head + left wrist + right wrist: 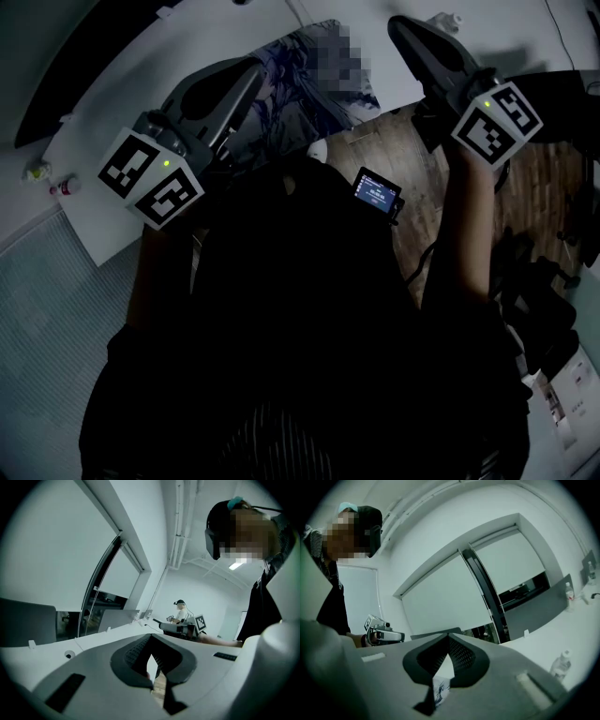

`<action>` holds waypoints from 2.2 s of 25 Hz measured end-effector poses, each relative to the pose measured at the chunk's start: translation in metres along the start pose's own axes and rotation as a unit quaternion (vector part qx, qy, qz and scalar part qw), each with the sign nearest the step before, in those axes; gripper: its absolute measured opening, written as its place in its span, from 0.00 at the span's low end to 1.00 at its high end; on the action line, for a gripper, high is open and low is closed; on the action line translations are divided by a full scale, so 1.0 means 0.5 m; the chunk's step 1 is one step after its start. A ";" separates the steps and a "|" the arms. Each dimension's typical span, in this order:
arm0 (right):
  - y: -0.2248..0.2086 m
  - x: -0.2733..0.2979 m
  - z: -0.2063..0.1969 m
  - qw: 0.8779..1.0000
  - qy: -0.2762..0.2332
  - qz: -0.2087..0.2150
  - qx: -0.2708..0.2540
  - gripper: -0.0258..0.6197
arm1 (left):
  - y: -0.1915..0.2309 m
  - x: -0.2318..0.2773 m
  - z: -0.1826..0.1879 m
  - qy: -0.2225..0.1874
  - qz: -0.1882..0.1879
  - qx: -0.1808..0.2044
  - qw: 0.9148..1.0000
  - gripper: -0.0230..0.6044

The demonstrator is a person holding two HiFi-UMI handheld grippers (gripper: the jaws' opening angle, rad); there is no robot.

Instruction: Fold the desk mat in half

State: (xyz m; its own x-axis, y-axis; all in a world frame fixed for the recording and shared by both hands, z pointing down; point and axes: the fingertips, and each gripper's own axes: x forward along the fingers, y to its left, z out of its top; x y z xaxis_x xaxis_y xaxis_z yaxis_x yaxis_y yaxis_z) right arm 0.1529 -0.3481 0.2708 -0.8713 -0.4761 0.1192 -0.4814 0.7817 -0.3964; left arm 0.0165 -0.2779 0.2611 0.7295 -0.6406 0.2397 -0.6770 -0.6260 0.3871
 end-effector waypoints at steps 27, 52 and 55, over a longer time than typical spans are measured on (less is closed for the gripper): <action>-0.145 0.000 -0.171 0.990 0.041 -0.108 0.075 0.04 | 0.088 0.129 -0.100 0.090 -0.109 -0.065 0.988 0.05; -0.258 0.036 -0.584 0.936 0.281 -0.190 0.097 0.40 | 0.152 0.040 -0.171 0.094 -0.069 -0.124 0.985 0.05; -0.274 0.035 -0.635 0.921 0.320 -0.205 0.088 0.48 | 0.158 0.029 -0.178 0.086 -0.062 -0.127 0.986 0.05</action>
State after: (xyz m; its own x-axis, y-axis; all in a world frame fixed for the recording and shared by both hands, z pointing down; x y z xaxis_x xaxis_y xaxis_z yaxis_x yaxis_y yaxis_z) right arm 0.1734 -0.3354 0.6160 -0.5244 -0.3374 0.7817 -0.8089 0.4841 -0.3337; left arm -0.0178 -0.2969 0.3741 0.8262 -0.4670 0.3151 -0.5504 -0.5496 0.6286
